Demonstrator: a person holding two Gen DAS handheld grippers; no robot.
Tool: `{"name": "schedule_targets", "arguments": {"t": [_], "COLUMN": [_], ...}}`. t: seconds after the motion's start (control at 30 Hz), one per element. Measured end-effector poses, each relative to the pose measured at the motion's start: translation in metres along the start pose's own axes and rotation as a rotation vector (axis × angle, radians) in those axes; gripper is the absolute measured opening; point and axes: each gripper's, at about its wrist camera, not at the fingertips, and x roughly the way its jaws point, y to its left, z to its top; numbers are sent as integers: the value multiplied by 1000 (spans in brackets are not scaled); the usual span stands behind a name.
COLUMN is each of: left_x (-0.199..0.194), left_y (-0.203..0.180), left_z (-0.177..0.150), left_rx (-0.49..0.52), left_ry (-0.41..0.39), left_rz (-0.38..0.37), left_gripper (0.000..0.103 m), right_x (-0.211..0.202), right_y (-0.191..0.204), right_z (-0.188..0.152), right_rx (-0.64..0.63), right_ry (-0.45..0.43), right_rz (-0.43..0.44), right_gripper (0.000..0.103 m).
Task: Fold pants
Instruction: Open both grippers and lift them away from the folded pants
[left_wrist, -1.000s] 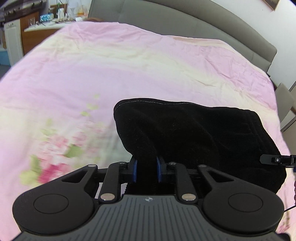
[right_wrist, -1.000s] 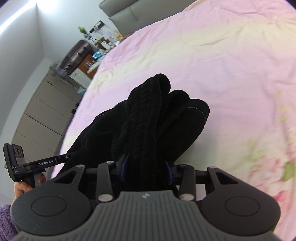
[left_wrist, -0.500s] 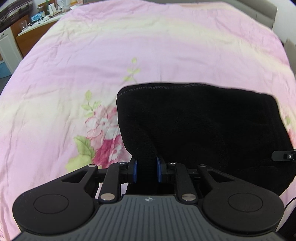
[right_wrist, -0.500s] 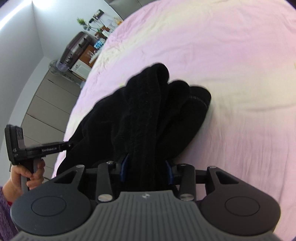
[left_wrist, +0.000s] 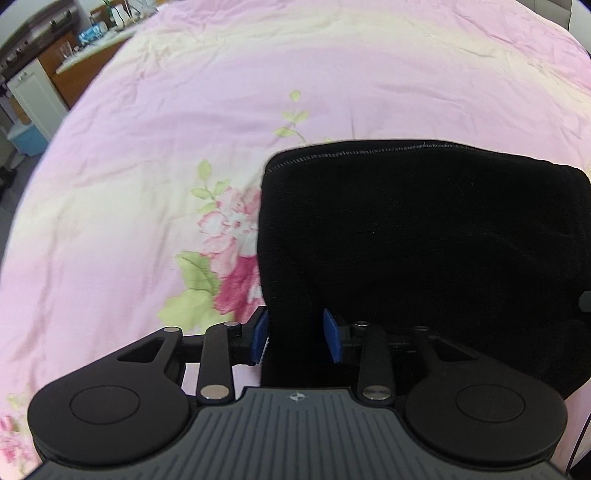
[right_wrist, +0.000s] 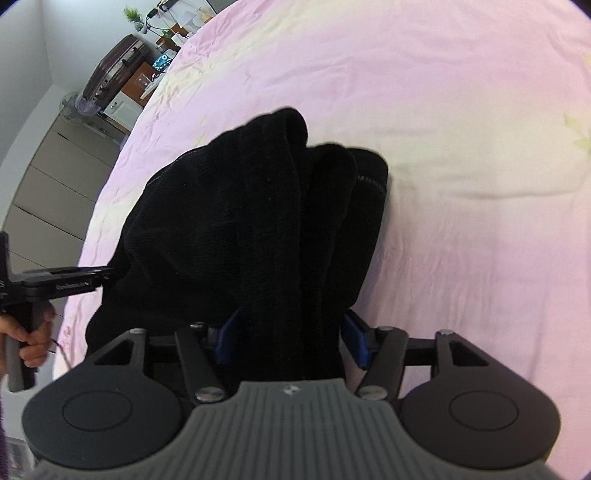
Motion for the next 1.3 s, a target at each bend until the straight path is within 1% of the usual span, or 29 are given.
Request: {"name": "schedule_targets", "arguments": {"t": [0.13, 0.23, 0.3, 0.33, 0.4, 0.47, 0.6, 0.67, 0.73, 0.83, 0.9, 1.0, 1.13, 1.23, 1.3], "left_x": [-46, -85, -110, -125, -149, -172, -208, -216, -226, -229, -226, -221, -212, -198, -189], "left_y": [-6, -16, -26, -32, -46, -60, -89, -103, -117, -140, -157, -181, -196, -200, -201], "left_z": [-2, -6, -11, -14, -22, -34, -60, -71, -85, -103, -114, -130, -148, -156, -157], "left_rx": [14, 28, 38, 41, 53, 64, 76, 74, 45, 25, 30, 24, -33, -75, -82], "left_ry": [-58, -119, -162, -197, -261, -316, -415, -456, -502, -555, -578, -587, -605, -584, -563], "left_rz": [20, 41, 52, 68, 94, 109, 126, 125, 133, 143, 147, 129, 127, 146, 156], "left_gripper": [50, 51, 52, 52, 52, 52, 53, 64, 69, 70, 70, 70, 72, 75, 75], "right_x": [-38, -71, -96, -106, -132, -152, -188, -203, -215, -229, -236, -237, -232, -222, -214], "right_y": [16, 31, 41, 45, 51, 58, 70, 71, 71, 68, 67, 64, 58, 52, 49], "right_z": [-5, -10, -19, -24, -36, -47, -74, -87, -99, -120, -133, -151, -168, -175, -179], "right_rx": [-152, -262, -330, -354, -400, -432, -505, -513, -505, -483, -471, -457, -450, -438, -447], "right_ry": [-85, -147, -203, -226, -265, -298, -358, -385, -409, -447, -470, -496, -527, -532, -533], "right_rz": [-54, -82, -92, -86, -46, -29, -8, 7, 18, 18, 15, 3, -29, -72, -107], "right_gripper": [65, 68, 80, 82, 88, 95, 96, 96, 97, 98, 98, 98, 98, 98, 98]}}
